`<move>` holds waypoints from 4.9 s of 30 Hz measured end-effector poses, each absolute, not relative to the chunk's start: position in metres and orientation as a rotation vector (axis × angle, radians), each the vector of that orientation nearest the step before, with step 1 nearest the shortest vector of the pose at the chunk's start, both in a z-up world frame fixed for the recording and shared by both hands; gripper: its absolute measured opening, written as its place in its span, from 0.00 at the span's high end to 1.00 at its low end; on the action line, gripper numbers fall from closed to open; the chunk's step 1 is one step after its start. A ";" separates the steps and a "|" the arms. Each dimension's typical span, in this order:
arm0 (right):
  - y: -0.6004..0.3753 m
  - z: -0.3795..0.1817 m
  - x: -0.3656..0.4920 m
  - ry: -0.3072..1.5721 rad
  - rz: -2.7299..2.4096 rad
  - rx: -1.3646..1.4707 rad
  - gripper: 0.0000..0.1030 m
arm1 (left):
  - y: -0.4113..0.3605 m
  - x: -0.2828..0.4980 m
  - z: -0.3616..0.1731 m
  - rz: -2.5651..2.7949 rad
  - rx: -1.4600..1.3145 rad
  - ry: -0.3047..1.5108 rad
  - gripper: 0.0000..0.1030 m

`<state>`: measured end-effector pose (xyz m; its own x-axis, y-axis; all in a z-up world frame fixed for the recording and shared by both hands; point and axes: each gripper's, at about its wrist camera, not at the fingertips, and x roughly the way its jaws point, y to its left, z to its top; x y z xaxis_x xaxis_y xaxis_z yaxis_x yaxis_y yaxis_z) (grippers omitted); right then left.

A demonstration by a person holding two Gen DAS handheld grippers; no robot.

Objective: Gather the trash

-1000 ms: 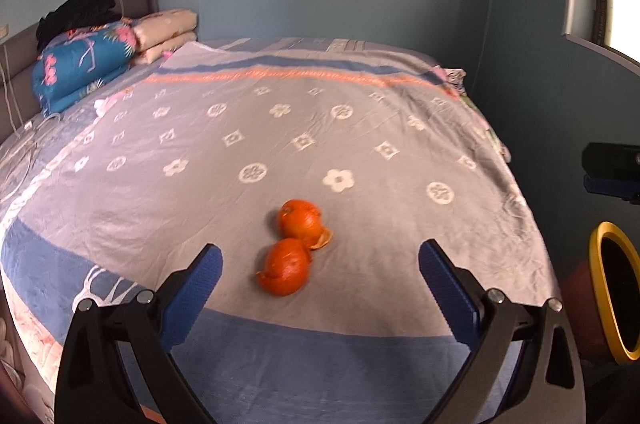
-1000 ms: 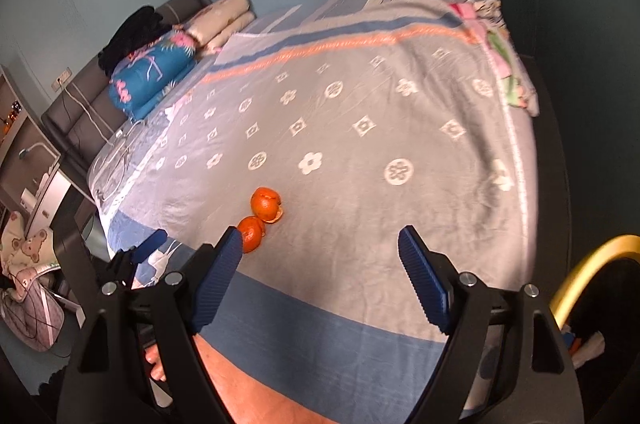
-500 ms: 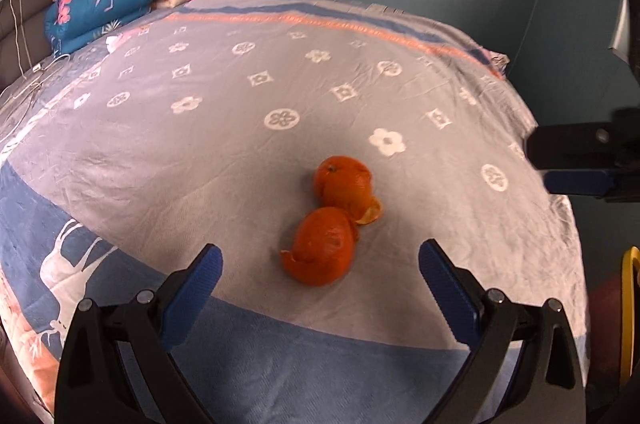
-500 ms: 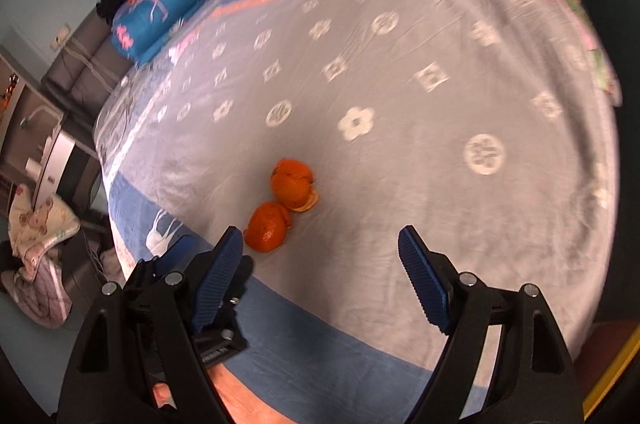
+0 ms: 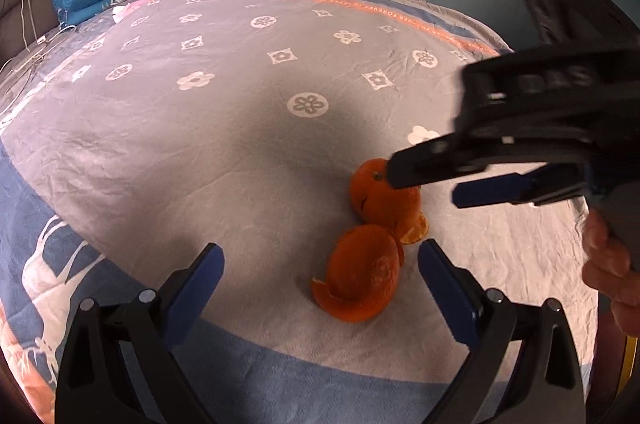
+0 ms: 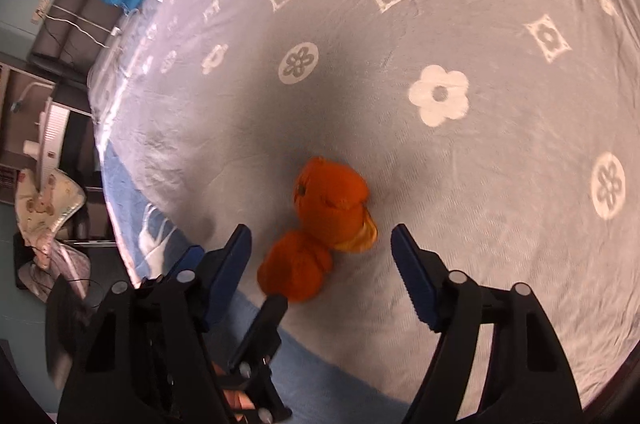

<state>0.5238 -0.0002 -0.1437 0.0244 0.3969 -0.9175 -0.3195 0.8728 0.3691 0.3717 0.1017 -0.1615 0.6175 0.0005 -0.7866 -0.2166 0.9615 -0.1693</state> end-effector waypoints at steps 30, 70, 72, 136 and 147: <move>0.029 -0.162 0.544 1.458 0.517 0.010 0.84 | 0.085 0.375 -0.168 -0.020 -0.335 0.970 0.70; -0.419 0.073 0.257 0.758 0.234 0.390 0.84 | -0.153 0.193 0.058 -0.441 0.048 0.444 0.70; -0.435 0.071 0.245 0.747 0.218 0.401 0.84 | -0.172 0.188 0.059 -0.462 0.070 0.436 0.70; -0.233 0.043 0.059 0.278 -0.191 0.060 0.08 | -0.010 0.046 0.064 -0.086 -0.100 0.303 0.08; -0.233 0.059 0.048 0.255 -0.202 0.067 0.08 | 0.000 0.040 0.061 -0.090 -0.140 0.315 0.08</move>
